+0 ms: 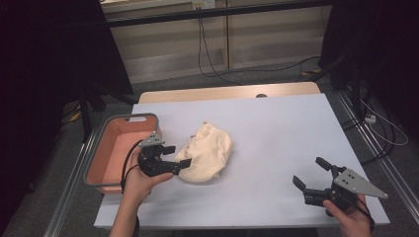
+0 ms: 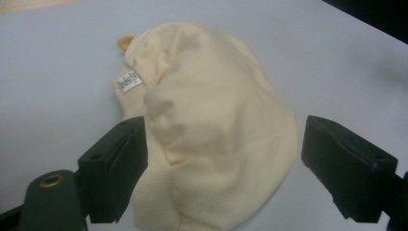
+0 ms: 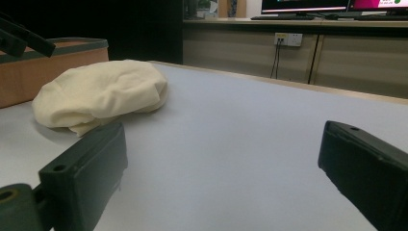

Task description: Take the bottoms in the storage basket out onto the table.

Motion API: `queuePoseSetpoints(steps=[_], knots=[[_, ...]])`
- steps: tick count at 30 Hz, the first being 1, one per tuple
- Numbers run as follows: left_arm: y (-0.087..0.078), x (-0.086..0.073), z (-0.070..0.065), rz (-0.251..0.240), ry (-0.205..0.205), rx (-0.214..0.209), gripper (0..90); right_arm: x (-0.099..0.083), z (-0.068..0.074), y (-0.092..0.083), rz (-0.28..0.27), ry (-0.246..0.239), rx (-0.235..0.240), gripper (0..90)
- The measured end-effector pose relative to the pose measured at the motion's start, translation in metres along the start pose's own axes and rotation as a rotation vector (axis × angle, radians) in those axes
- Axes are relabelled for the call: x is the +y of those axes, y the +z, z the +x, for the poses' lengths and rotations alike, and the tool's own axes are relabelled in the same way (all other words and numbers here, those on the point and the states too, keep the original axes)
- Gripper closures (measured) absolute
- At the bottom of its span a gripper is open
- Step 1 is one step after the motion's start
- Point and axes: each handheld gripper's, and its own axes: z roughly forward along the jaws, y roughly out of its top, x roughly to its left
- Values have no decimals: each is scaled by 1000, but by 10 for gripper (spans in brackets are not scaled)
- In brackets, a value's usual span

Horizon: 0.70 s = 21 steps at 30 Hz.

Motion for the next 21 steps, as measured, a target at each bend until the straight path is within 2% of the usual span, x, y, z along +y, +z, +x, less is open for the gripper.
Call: queuePoseSetpoints(steps=[9,16,21], knots=[[-8,-8,1,-28,-6,4,166,0,0,0,2,2,0,31],[-12,-15,2,-33,16,25,164,-1,1,1,7,1,4,32],[-14,-19,1,-34,16,33,157,-1,1,2,10,-3,10,32]])
